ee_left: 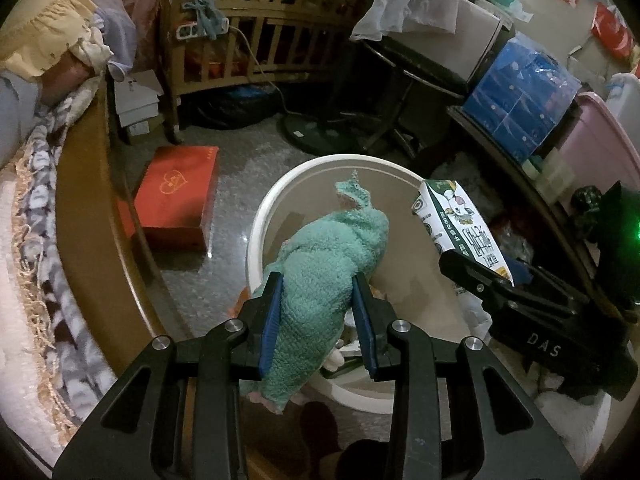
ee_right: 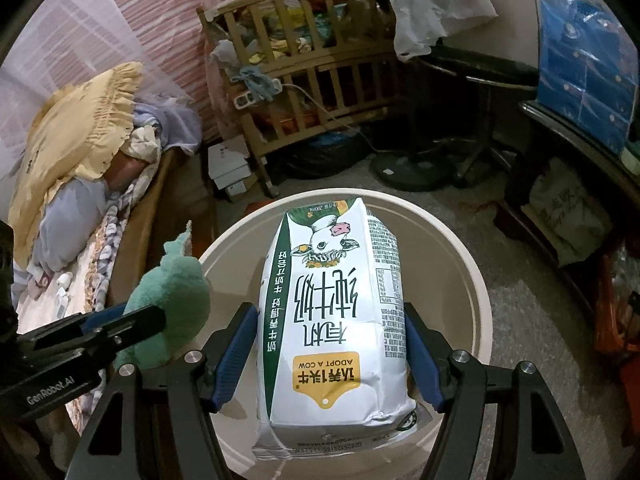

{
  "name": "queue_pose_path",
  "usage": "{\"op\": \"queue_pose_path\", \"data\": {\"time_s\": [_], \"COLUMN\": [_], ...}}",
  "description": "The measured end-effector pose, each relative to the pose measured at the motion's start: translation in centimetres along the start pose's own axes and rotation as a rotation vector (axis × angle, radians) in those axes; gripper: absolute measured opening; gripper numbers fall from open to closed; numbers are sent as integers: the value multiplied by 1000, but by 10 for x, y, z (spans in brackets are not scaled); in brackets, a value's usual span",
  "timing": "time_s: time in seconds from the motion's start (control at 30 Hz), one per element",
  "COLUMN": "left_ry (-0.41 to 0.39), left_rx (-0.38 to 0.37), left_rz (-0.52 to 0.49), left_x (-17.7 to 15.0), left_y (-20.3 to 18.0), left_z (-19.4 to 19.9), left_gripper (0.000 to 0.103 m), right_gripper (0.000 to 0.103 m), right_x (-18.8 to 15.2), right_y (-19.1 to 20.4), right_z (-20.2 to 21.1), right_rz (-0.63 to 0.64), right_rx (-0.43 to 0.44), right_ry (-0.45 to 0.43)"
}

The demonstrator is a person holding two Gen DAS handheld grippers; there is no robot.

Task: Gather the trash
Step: 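Open both tools over the white bucket to drop towel and carton, then move both open tools back over the remaining trash on the bed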

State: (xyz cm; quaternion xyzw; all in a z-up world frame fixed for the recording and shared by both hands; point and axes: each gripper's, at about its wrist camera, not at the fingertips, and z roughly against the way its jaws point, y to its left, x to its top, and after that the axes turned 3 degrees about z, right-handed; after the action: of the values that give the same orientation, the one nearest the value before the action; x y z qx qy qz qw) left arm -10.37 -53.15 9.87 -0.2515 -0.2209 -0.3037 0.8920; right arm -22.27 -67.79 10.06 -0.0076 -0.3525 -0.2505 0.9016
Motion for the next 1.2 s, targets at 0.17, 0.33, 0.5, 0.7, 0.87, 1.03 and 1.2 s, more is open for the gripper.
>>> {"op": "queue_pose_path", "data": {"time_s": [0.17, 0.33, 0.5, 0.7, 0.87, 1.03, 1.2], "left_ry": [-3, -14, -27, -51, -64, -82, -106], "left_rx": [-48, -100, -79, -13, 29, 76, 137], "left_rz": [24, 41, 33, 30, 36, 34, 52], "left_x": [1, 3, -1, -7, -14, -20, -28], "left_y": [3, 4, 9, 23, 36, 50, 74], "left_z": [-3, 0, 11, 28, 39, 54, 74], "left_gripper": [33, 59, 59, 59, 59, 59, 59], "right_gripper": [69, 78, 78, 78, 78, 78, 78], "right_x": [1, 3, 3, 1, -1, -1, -2], "right_y": [-1, -1, 4, 13, 22, 32, 61], "right_z": [-1, 1, 2, 0, -4, -6, -7], "right_rz": [-4, -5, 7, 33, 61, 87, 151], "right_rx": [-14, -39, -32, -16, -8, 13, 79], "right_ry": [-8, -34, -39, -28, -12, -9, -16]}}
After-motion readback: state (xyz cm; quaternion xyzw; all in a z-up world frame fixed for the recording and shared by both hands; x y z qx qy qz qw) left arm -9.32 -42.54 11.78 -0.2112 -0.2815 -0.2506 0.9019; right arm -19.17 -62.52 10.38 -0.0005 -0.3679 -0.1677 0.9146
